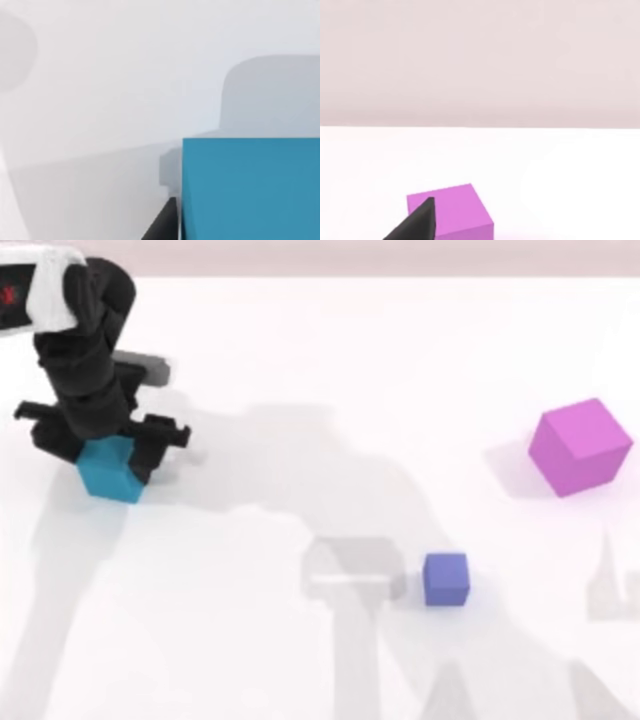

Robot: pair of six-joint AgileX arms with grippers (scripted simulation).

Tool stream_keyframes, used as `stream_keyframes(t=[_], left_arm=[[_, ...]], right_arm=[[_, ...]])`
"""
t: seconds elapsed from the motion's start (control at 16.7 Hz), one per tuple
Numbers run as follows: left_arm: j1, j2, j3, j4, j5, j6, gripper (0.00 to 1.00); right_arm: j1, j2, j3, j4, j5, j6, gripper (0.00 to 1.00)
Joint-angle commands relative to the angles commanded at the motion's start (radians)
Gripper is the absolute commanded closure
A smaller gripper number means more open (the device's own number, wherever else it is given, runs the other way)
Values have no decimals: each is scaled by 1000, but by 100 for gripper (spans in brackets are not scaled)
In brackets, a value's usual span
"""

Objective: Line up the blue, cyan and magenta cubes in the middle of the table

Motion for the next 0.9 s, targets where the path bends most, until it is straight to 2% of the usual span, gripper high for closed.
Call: stream_keyframes(t=[0.24, 0.9], left_arm=[[0, 0, 0, 0, 0, 0, 98], [2, -23, 20, -23, 2, 0, 100]], right_arm=[[0, 0, 0, 0, 0, 0, 0], [0, 0, 0, 0, 0, 0, 0]])
